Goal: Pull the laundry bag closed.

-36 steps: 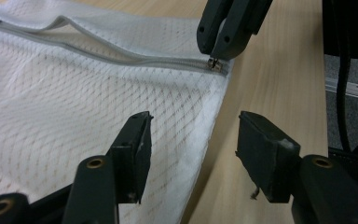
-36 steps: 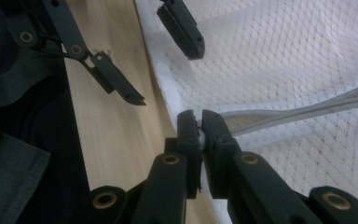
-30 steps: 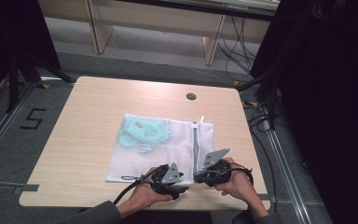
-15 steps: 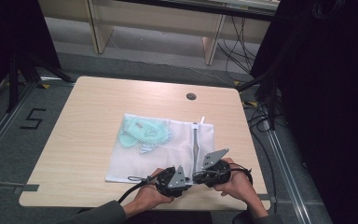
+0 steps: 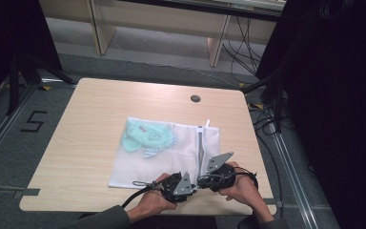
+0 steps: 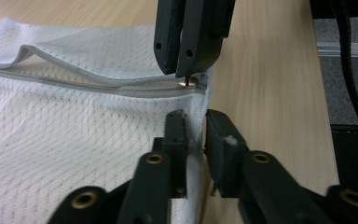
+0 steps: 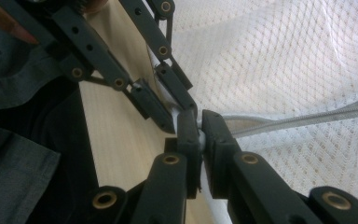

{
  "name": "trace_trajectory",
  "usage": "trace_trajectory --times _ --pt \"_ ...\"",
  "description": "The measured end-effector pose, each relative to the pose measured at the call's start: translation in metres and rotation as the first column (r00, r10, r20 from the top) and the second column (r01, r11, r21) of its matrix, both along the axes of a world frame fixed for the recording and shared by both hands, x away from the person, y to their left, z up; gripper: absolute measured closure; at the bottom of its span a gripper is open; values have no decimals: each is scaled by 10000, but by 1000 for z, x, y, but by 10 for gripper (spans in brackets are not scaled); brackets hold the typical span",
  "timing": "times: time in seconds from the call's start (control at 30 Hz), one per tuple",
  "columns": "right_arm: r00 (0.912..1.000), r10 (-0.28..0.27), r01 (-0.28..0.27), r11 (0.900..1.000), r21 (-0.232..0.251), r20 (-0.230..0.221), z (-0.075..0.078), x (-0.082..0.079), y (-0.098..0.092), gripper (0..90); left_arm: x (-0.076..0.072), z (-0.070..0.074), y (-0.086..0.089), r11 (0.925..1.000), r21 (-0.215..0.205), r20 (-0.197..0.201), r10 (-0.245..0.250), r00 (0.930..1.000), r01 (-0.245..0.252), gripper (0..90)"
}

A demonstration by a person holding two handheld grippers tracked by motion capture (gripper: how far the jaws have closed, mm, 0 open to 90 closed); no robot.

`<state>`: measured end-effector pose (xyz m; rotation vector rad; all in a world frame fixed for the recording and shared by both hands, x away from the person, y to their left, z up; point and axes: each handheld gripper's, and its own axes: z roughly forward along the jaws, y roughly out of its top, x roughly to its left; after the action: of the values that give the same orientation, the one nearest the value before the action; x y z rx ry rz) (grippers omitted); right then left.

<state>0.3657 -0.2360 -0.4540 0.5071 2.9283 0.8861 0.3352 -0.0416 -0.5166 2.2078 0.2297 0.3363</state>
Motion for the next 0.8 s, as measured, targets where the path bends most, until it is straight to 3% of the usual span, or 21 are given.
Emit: trace_trajectory --times 0.23,0.33,0.37,0.57,0.7,0.73,0.8 --pt "10000 -19 18 10000 -22 -18 -1 1 0 868 -1 1 1 9998 123 260 -133 9996 130 881" --pt "9999 157 -158 9999 55 9 -2 3 -1 868 -2 1 1 9999 93 397 -147 9991 143 887" --pt "9999 -83 83 10000 2 -93 -2 2 -2 868 -2 2 1 9995 251 283 -195 9994 188 888" --pt "9999 -28 27 10000 -90 -162 -5 5 -3 868 -4 1 0 9994 227 346 -262 9991 254 890" --pt "9986 -203 201 9998 -42 -489 -9 9 -5 867 -6 0 -2 9995 82 196 -308 9993 306 890" --pt "9982 -236 234 9997 -39 -545 -10 9 -5 867 -6 0 -1 9987 238 380 -452 9983 443 891" --pt "9977 -203 198 9998 -81 -644 -11 10 -5 867 -6 0 -2 9985 288 337 -466 9983 457 891"
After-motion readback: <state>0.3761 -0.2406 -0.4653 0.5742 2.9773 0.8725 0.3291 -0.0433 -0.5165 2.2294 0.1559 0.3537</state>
